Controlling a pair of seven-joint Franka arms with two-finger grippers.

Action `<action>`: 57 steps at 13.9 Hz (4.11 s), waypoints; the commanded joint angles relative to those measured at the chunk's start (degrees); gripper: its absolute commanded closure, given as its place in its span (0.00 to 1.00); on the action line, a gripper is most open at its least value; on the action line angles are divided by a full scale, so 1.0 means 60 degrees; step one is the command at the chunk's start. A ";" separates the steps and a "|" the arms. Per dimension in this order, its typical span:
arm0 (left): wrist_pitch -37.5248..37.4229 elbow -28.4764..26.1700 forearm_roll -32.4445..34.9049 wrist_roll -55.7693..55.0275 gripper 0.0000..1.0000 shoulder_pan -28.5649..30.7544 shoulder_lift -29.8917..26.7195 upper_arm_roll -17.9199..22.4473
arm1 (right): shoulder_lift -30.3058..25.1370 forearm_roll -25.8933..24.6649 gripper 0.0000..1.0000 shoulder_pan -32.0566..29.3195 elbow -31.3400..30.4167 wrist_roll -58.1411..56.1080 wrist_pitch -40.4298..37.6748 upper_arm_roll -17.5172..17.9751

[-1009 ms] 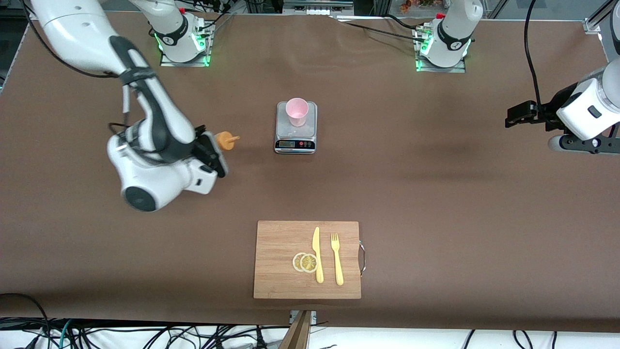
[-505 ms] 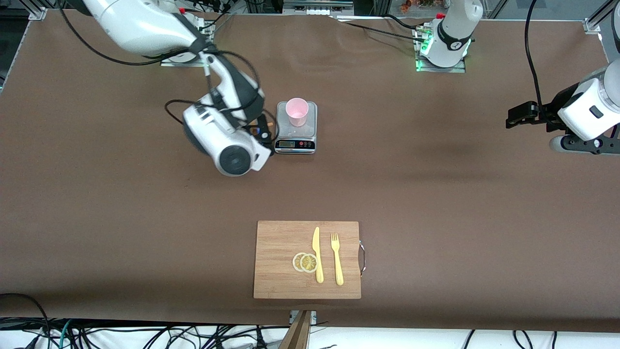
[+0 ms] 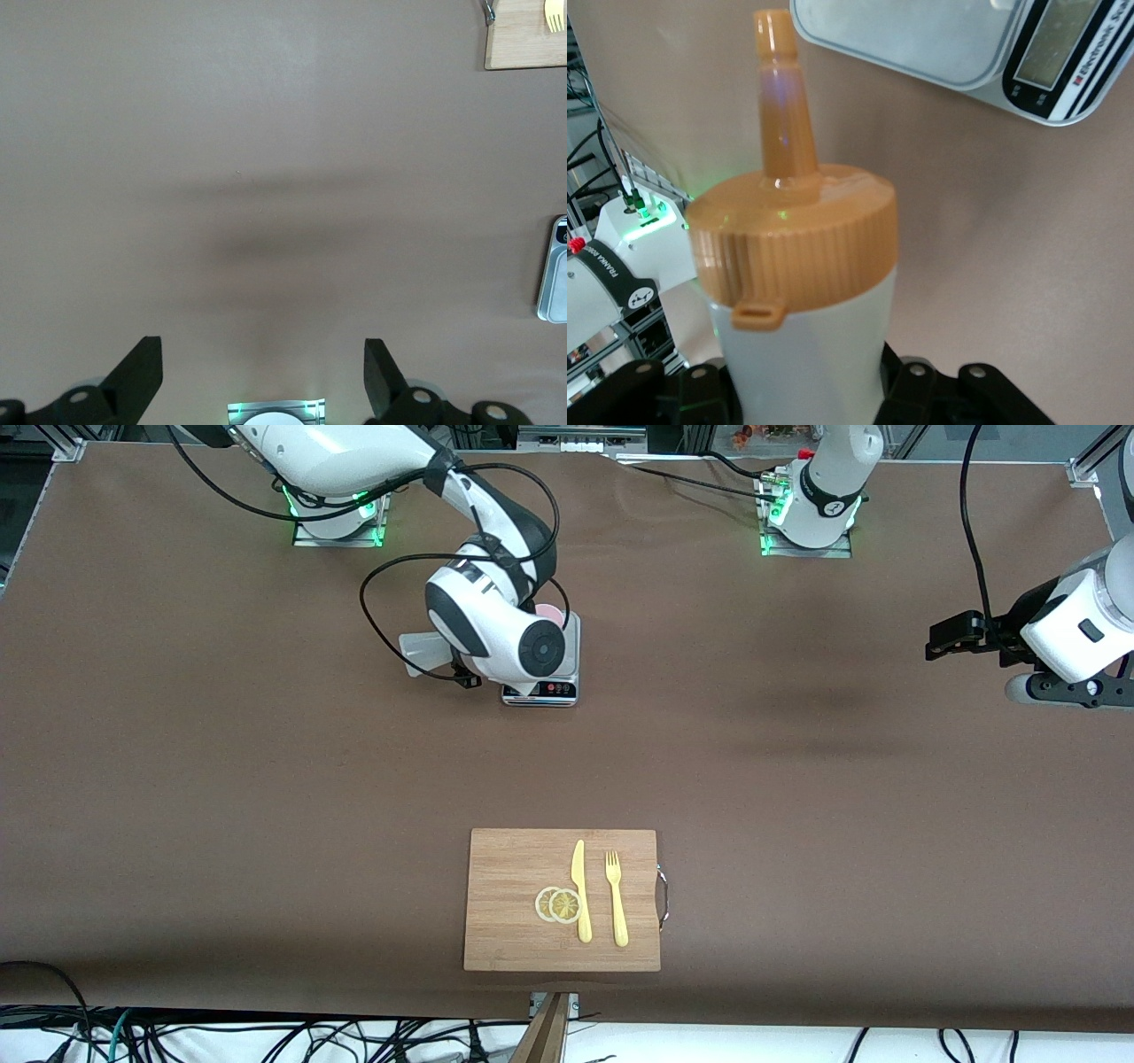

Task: Add sauce to pink cup with both arms

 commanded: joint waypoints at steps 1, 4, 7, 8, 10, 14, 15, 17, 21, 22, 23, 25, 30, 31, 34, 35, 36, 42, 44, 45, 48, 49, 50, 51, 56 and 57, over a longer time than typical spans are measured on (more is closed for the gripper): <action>-0.0214 0.0363 0.0114 0.0232 0.00 0.0035 0.0166 0.0008 | -0.0120 -0.0451 1.00 0.0446 0.0005 0.0542 -0.0411 -0.0014; -0.0214 0.0363 0.0114 0.0232 0.00 0.0050 0.0166 -0.0007 | -0.0091 -0.0656 1.00 0.0798 0.0005 0.0749 -0.0427 -0.0029; -0.0214 0.0363 0.0114 0.0232 0.00 0.0021 0.0166 -0.0007 | 0.0056 -0.0921 1.00 0.0931 0.0035 0.1377 -0.0368 -0.0029; -0.0214 0.0363 0.0114 0.0218 0.00 0.0006 0.0166 -0.0007 | 0.0099 -0.1023 1.00 0.1062 0.0078 0.1495 -0.0382 -0.0029; -0.0214 0.0363 0.0114 0.0232 0.00 0.0006 0.0166 -0.0007 | 0.0173 -0.1199 1.00 0.1151 0.0152 0.1598 -0.0441 -0.0029; -0.0214 0.0363 0.0114 0.0232 0.00 0.0035 0.0166 0.0008 | 0.0261 -0.1316 1.00 0.1253 0.0152 0.1890 -0.0470 -0.0029; -0.0214 0.0363 0.0114 0.0232 0.00 0.0021 0.0166 0.0008 | 0.0261 -0.1534 1.00 0.1369 0.0166 0.1993 -0.0528 -0.0015; -0.0214 0.0363 0.0129 0.0218 0.00 0.0021 0.0166 -0.0006 | 0.0261 -0.1829 1.00 0.1619 0.0152 0.2416 -0.0719 -0.0014; -0.0214 0.0363 0.0114 0.0218 0.00 0.0006 0.0166 0.0008 | 0.0246 -0.1844 1.00 0.1664 0.0181 0.2565 -0.0939 -0.0014; -0.0214 0.0377 0.0114 0.0232 0.00 0.0006 0.0166 0.0008 | 0.0261 -0.1873 1.00 0.1693 0.0196 0.2580 -0.1026 -0.0014; -0.0214 0.0377 0.0114 0.0232 0.00 0.0006 0.0166 -0.0006 | 0.0261 -0.2018 1.00 0.1809 0.0239 0.2609 -0.1100 -0.0014; -0.0214 0.0377 0.0114 0.0218 0.00 -0.0009 0.0166 -0.0007 | 0.0261 -0.2151 1.00 0.1912 0.0356 0.2814 -0.1246 0.0000; -0.0214 0.0377 0.0114 0.0218 0.00 -0.0009 0.0166 -0.0007 | 0.0246 -0.1234 1.00 0.0949 0.0590 0.1149 -0.0853 -0.0043; -0.0214 0.0377 0.0114 0.0218 0.00 -0.0009 0.0166 -0.0007 | 0.0246 -0.0895 1.00 0.0670 0.0649 0.0738 -0.0750 -0.0044; -0.0214 0.0377 0.0114 0.0218 0.00 -0.0009 0.0166 -0.0007 | 0.0246 0.0013 1.00 -0.0019 0.0679 0.0003 -0.0281 -0.0073; -0.0214 0.0377 0.0114 0.0218 0.00 -0.0009 0.0166 -0.0007 | 0.0246 0.0292 1.00 -0.0354 0.0679 -0.0259 -0.0062 -0.0087; -0.0214 0.0377 0.0114 0.0218 0.00 -0.0009 0.0166 -0.0007 | 0.0246 0.0570 1.00 -0.0720 0.0650 -0.0668 0.0201 -0.0088; -0.0214 0.0377 0.0114 0.0232 0.00 -0.0009 0.0180 -0.0007 | 0.0173 0.3132 1.00 -0.3312 0.0591 -0.3582 0.1505 -0.0102; -0.0214 0.0377 0.0114 0.0218 0.00 -0.0009 0.0210 -0.0007 | 0.0158 0.4127 1.00 -0.4323 0.0460 -0.4622 0.1610 -0.0102; -0.0214 0.0435 0.0114 0.0218 0.00 -0.0009 0.0210 -0.0007 | 0.0100 0.4640 1.00 -0.4792 0.0314 -0.5236 0.1639 -0.0102; -0.0214 0.0494 0.0129 0.0218 0.00 -0.0023 0.0239 -0.0007 | -0.0076 0.6441 1.00 -0.5805 -0.0315 -0.7329 0.1610 -0.0831; -0.0214 0.0495 0.0129 0.0218 0.00 -0.0023 0.0239 -0.0007 | -0.0091 0.7157 1.00 -0.6054 -0.0564 -0.8236 0.1537 -0.1212; -0.0214 0.0495 0.0129 0.0218 0.00 -0.0023 0.0239 -0.0007 | -0.0091 0.7846 1.00 -0.6245 -0.0958 -0.9043 0.1507 -0.1622; -0.0214 0.0495 0.0115 0.0218 0.00 -0.0023 0.0239 -0.0007 | -0.0091 0.8535 1.00 -0.6450 -0.1397 -0.9877 0.1420 -0.1988; -0.0214 0.0495 0.0129 0.0218 0.00 -0.0023 0.0239 -0.0007 | -0.0003 0.9772 1.00 -0.6977 -0.2805 -1.3177 0.0820 -0.3353; -0.0214 0.0495 0.0129 0.0218 0.00 -0.0023 0.0239 -0.0021 | -0.0003 0.9859 1.00 -0.7008 -0.2981 -1.3559 0.0587 -0.3572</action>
